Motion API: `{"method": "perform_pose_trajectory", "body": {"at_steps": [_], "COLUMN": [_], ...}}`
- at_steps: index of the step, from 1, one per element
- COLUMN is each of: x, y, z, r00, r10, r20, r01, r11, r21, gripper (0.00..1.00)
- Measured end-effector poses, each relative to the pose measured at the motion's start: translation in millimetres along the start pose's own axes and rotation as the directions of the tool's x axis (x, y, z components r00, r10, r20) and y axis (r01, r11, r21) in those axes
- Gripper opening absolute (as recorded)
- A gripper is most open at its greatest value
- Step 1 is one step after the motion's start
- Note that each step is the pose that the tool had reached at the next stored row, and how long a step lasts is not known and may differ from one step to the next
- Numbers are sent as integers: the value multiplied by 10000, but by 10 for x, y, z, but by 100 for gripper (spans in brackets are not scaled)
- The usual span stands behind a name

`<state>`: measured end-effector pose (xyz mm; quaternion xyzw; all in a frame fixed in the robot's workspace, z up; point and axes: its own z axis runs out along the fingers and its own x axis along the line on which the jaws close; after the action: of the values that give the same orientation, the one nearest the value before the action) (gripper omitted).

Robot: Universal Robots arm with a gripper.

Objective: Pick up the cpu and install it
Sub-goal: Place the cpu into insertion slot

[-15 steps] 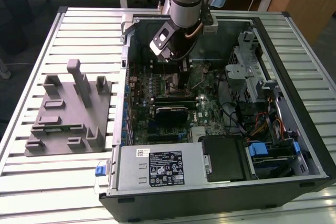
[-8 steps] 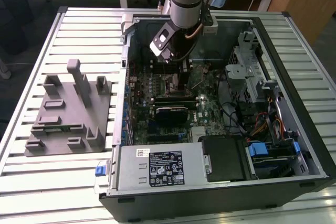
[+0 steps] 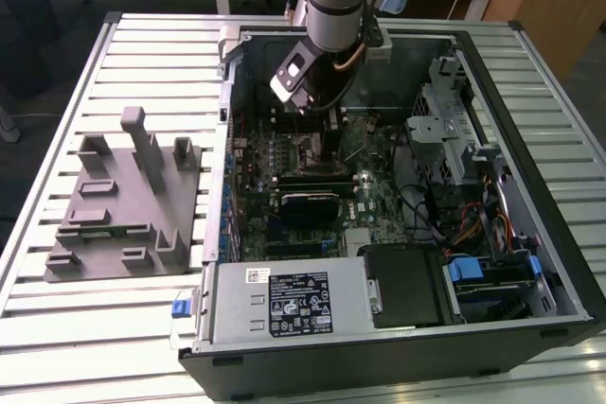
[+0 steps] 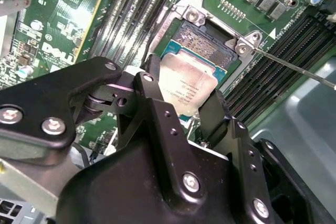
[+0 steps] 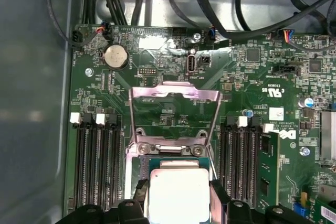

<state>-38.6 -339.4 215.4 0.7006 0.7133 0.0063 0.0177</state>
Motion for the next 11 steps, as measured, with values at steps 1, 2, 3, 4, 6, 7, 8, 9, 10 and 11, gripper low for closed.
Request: {"method": "perform_pose_trajectory", "body": {"at_steps": [1, 2, 3, 4, 6, 7, 8, 9, 10, 11], "x": [9, 17, 23, 26, 26, 27, 27, 27, 27, 27], "y": [-1, -2, -4, -5, -6, -7, -8, -9, -10, -12], "z": [1, 3, 5, 8, 15, 19, 25, 31, 36, 42], "r00": [10000, 10000, 10000, 10000, 10000, 10000, 10000, 10000, 10000, 10000], "r10": [1, 1, 0, 0, -2, -1, 0, 2, 5, 10], "r20": [1, 1, 1, 0, -1, 0, 1, 1, 1, 1], "r01": [-1, -1, 0, 0, 2, 1, 0, -2, -5, -10], "r11": [10000, 10000, 10000, 10000, 10000, 10000, 10000, 10000, 10000, 10000], "r21": [0, 0, 0, -1, -1, 0, 0, 0, 0, 0], "gripper": [54, 54, 54, 54, 54, 54, 54, 54, 54, 54]}}
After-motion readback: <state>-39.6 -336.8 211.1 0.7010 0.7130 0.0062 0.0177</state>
